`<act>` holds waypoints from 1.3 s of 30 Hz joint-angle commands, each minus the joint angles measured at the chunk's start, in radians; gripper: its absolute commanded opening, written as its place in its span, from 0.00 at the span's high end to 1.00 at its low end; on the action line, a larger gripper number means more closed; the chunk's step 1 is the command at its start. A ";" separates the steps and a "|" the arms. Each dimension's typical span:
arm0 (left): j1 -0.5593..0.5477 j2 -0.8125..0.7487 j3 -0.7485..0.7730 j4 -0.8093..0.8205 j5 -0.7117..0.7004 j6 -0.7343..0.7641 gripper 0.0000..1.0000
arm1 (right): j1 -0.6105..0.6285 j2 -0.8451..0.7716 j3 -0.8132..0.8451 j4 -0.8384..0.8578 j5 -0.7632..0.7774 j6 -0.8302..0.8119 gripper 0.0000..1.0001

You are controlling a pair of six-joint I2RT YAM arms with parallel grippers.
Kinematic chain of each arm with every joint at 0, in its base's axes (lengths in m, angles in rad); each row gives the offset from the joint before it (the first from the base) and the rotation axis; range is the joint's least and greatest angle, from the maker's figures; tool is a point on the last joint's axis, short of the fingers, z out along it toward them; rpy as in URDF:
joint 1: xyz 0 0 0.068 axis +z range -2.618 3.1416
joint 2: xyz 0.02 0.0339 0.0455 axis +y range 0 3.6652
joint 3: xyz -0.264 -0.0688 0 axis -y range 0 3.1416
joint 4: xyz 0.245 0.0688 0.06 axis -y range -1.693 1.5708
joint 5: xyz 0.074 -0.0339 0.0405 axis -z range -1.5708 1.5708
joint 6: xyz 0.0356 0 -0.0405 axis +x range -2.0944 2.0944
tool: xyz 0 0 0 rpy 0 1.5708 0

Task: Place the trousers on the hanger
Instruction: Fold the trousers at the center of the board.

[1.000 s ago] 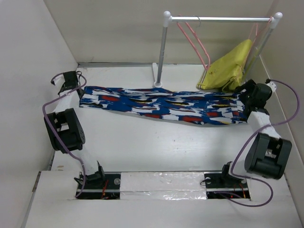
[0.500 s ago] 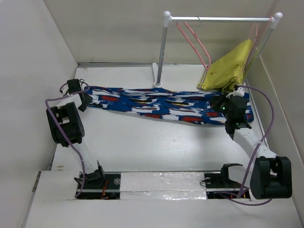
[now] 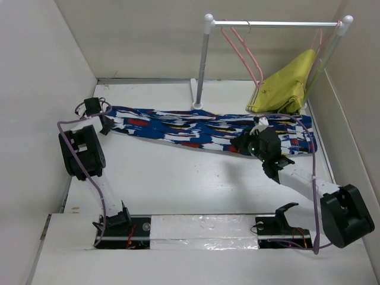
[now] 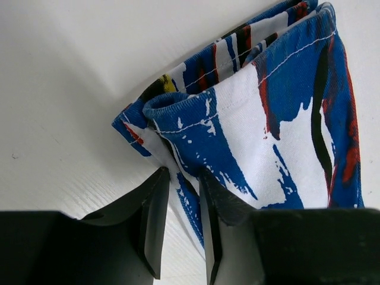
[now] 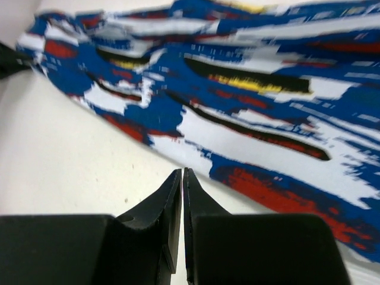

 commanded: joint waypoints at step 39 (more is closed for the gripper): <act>0.002 -0.056 0.081 -0.031 -0.157 0.067 1.00 | -0.759 0.293 -0.153 0.219 -0.208 0.295 0.98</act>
